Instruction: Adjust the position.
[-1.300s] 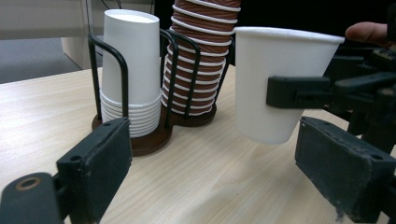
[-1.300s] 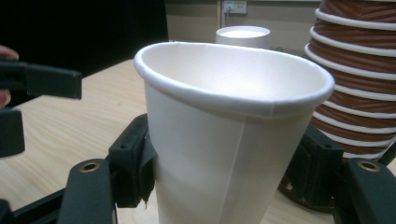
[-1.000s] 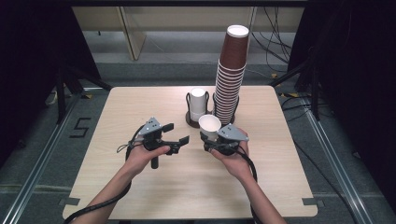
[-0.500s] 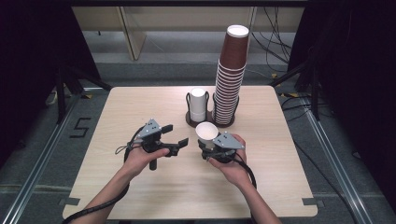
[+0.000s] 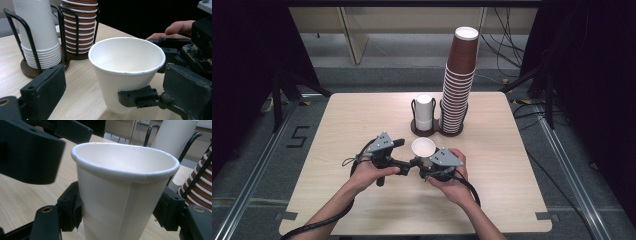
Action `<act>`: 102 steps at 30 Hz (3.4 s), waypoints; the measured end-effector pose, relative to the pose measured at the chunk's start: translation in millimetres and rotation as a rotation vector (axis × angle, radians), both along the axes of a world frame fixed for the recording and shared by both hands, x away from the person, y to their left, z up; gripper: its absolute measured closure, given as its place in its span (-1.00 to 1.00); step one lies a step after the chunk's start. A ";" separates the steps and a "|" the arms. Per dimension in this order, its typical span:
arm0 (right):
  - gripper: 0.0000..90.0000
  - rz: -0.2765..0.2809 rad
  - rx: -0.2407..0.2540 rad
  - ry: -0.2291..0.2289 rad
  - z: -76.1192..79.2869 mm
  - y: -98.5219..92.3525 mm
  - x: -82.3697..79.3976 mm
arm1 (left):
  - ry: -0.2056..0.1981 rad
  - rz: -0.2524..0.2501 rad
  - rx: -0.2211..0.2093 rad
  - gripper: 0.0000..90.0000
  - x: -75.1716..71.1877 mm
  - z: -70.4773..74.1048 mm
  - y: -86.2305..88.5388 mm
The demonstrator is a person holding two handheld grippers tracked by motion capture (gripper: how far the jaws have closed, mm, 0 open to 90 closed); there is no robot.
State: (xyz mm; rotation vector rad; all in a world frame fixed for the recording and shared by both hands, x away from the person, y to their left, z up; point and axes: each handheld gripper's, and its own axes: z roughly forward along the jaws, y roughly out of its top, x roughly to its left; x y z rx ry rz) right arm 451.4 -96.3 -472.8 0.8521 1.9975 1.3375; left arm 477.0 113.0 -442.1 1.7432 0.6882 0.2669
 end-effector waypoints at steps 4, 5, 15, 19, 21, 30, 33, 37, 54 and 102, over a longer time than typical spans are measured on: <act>-0.27 0.007 0.004 0.009 -0.3 1.5 -1.1 | 0.006 -0.027 0.011 -0.91 2.5 0.4 -7.2; -0.27 0.007 -0.001 0.007 -0.4 1.7 -1.4 | 0.008 -0.037 0.014 -0.91 3.2 0.1 -9.1; -0.28 0.021 -0.004 -0.011 1.1 5.9 -4.7 | 0.010 -0.067 0.031 -0.90 10.3 -3.5 -21.6; -0.30 0.029 -0.007 -0.011 0.6 7.5 -5.7 | 0.004 -0.085 0.024 -0.77 9.1 -4.8 -21.8; -0.35 0.035 -0.021 -0.012 0.3 7.6 -5.9 | -0.026 -0.091 0.027 -0.71 9.0 -5.0 -20.8; -0.67 0.077 -0.063 0.011 -3.5 7.7 -9.1 | -0.085 -0.073 0.059 -0.56 -1.4 -1.4 -14.6; -0.69 0.097 -0.071 0.024 -3.5 2.5 -11.9 | -0.097 -0.047 0.075 -0.56 -4.8 -0.4 -7.5; -0.69 0.103 -0.068 0.031 -4.5 -9.1 -18.1 | -0.095 -0.006 0.090 -0.56 -9.1 -3.3 5.2; -0.66 -0.053 0.017 0.052 -0.3 -62.8 -16.1 | -0.067 0.080 0.113 -0.57 -44.7 -30.5 47.4; -0.66 -0.073 0.035 0.028 12.2 -63.1 -2.9 | -0.061 0.080 0.056 -1.00 -50.9 -13.0 61.0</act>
